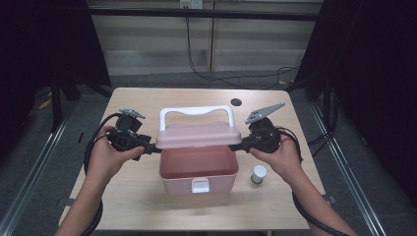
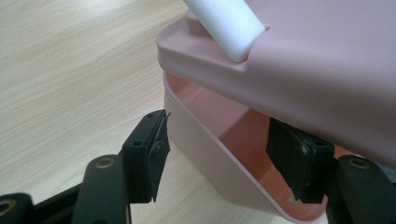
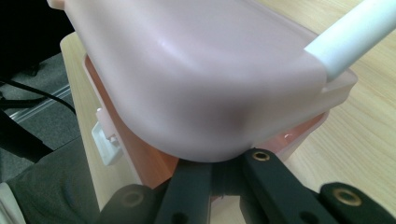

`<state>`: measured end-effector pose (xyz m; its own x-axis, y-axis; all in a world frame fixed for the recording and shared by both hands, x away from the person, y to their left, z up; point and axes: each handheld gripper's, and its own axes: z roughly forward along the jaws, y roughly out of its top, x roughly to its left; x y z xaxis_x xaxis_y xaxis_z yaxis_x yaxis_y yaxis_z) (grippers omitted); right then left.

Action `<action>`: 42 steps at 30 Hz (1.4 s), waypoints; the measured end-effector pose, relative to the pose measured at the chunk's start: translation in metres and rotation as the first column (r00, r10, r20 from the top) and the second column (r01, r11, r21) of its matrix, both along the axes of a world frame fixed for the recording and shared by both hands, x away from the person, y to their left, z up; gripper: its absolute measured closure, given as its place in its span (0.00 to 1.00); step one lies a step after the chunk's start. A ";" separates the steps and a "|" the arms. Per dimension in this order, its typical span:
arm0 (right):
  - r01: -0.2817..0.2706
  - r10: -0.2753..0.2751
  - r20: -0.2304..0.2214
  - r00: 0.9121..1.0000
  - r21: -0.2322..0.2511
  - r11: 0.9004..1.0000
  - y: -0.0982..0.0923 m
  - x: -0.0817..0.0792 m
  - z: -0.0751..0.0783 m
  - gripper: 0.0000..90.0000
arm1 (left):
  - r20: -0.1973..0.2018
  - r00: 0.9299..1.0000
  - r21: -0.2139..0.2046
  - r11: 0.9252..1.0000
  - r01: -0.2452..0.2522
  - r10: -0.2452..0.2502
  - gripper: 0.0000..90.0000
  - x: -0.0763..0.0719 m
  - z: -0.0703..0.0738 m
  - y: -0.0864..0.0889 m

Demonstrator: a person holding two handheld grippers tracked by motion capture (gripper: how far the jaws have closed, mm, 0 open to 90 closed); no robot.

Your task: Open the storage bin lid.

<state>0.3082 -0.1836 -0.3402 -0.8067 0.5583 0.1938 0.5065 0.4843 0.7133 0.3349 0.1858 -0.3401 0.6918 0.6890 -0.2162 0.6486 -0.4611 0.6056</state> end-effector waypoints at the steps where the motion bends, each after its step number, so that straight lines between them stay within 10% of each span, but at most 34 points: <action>1: 0.001 -0.001 0.001 1.000 0.001 1.000 0.000 0.000 0.000 1.00 | -0.003 1.000 -0.004 1.000 0.002 -0.002 0.43 0.000 0.000 0.000; 42: 0.005 -0.005 -0.027 1.000 -0.004 1.000 -0.003 -0.002 -0.029 1.00 | 0.064 0.998 -0.023 1.000 0.009 -0.007 0.47 0.008 0.015 -0.018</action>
<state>0.3065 -0.1862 -0.3687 -0.7984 0.5629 0.2135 0.5281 0.4844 0.6975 0.3424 0.1682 -0.3250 0.7100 0.6789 -0.1871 0.6047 -0.4516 0.6560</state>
